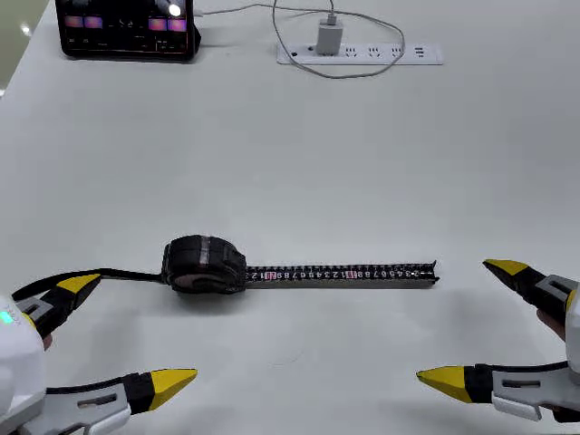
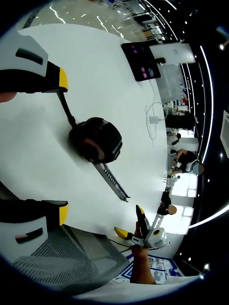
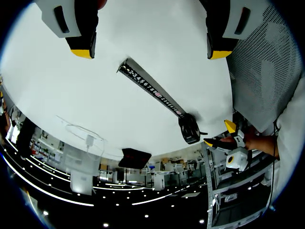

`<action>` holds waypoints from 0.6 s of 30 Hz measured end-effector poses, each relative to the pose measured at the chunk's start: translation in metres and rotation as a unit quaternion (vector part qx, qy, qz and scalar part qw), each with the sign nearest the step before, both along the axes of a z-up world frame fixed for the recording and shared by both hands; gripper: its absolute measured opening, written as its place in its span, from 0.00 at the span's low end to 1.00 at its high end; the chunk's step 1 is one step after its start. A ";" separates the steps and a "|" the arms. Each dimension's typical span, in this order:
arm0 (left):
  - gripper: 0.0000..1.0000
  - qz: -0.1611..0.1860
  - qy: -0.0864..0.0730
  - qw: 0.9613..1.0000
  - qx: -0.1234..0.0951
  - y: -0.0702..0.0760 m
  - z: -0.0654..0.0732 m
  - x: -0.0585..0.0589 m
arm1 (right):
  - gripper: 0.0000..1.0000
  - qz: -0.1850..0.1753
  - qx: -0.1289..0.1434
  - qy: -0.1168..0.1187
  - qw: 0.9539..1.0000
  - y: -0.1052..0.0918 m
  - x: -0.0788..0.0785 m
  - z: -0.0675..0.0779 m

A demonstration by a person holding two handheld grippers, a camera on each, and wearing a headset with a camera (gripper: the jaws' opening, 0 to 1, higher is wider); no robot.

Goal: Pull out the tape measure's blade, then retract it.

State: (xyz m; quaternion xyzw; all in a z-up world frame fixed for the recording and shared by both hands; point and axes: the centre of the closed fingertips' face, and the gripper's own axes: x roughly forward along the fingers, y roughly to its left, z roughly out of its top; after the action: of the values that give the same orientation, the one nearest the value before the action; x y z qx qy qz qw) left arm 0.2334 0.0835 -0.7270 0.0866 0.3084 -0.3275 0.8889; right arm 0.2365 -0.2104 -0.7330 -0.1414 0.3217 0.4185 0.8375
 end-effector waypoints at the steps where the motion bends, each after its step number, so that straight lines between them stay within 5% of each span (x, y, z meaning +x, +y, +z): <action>1: 0.91 -0.001 -0.001 1.000 -0.001 0.000 0.001 0.000 | 0.96 0.000 0.000 -0.001 1.000 0.000 0.000 0.001; 18: 0.89 0.013 0.007 1.000 -0.002 -0.014 -0.003 0.015 | 0.95 0.011 -0.007 -0.001 1.000 -0.001 0.009 0.000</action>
State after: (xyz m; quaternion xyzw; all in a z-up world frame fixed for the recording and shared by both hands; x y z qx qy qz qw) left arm 0.2484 0.0692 -0.7302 0.0782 0.3154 -0.3168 0.8911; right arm 0.2451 -0.2111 -0.7330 -0.1516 0.3219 0.4252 0.8322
